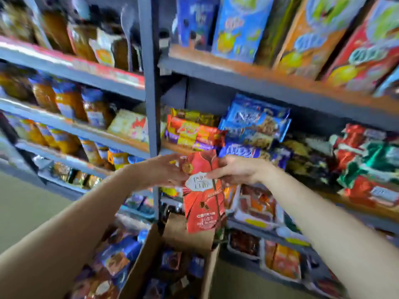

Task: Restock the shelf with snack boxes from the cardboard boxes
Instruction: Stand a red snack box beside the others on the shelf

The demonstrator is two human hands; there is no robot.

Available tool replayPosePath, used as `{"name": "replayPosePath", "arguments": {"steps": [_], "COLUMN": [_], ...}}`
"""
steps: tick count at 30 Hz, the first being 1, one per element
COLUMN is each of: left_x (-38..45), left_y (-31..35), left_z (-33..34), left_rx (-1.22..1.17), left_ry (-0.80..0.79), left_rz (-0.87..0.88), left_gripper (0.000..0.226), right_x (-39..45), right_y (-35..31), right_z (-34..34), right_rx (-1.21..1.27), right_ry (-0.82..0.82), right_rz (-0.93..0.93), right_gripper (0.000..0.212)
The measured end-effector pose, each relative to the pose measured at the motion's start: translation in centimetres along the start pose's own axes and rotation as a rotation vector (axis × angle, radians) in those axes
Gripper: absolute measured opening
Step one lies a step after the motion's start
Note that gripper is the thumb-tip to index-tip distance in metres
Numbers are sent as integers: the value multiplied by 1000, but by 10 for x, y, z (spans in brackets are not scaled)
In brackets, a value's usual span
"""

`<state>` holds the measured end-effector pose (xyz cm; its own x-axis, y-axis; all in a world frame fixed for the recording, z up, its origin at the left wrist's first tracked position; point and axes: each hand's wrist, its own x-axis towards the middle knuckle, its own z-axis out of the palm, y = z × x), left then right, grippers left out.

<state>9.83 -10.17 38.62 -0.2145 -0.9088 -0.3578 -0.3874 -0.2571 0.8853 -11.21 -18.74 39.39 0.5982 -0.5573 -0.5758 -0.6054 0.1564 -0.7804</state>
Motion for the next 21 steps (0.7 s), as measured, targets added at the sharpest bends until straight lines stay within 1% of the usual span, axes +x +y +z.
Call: {"name": "replayPosePath", "arguments": {"steps": [1, 2, 3, 6, 8, 9, 11, 13, 15, 16, 18, 20, 21], "left_x": [-8, -16, -27, -43, -54, -58, -67, -73, -76, -74, -73, -72, -72], "left_y": [30, 61, 89, 148, 182, 197, 225, 253, 281, 294, 319, 340, 348], "left_z": [-10, -18, -25, -49, -67, -77, -95, -111, -118, -120, -120, -120, -122], "left_rx": [-23, -36, -6, 49, 104, 141, 284, 463, 696, 786, 877, 944, 981], "left_ry": [6, 4, 22, 10, -9, -13, -34, -52, -42, -53, -73, -59, -38], "left_rz": [37, 97, 164, 313, 342, 348, 377, 402, 400, 414, 443, 472, 496], "left_gripper": [47, 41, 34, 22, 18, 17, 15, 28, 34, 30, 23, 26, 24], "right_x": [-21, -41, -60, -106, -131, -143, -165, -184, -200, -204, -205, -203, -204], "right_y": [-30, -57, -83, -147, -178, -192, -219, -245, -267, -275, -287, -298, -304], "right_z": [-13, -25, -33, -50, -56, -59, -63, -70, -75, -75, -71, -68, -69], "right_rx": [0, -13, -24, -104, -126, -123, -159, -242, -316, -372, -539, -764, -832], "right_ry": [46, 86, 122, 205, 250, 271, 303, 376, 433, 431, 446, 510, 547], "right_rz": [-59, -125, -192, -346, -415, -431, -462, -521, -550, -545, -508, -482, -484], "right_gripper": [28, 18, 12, 11, 12, 13, 3, 13, 12, 12, 18, 25, 25]}}
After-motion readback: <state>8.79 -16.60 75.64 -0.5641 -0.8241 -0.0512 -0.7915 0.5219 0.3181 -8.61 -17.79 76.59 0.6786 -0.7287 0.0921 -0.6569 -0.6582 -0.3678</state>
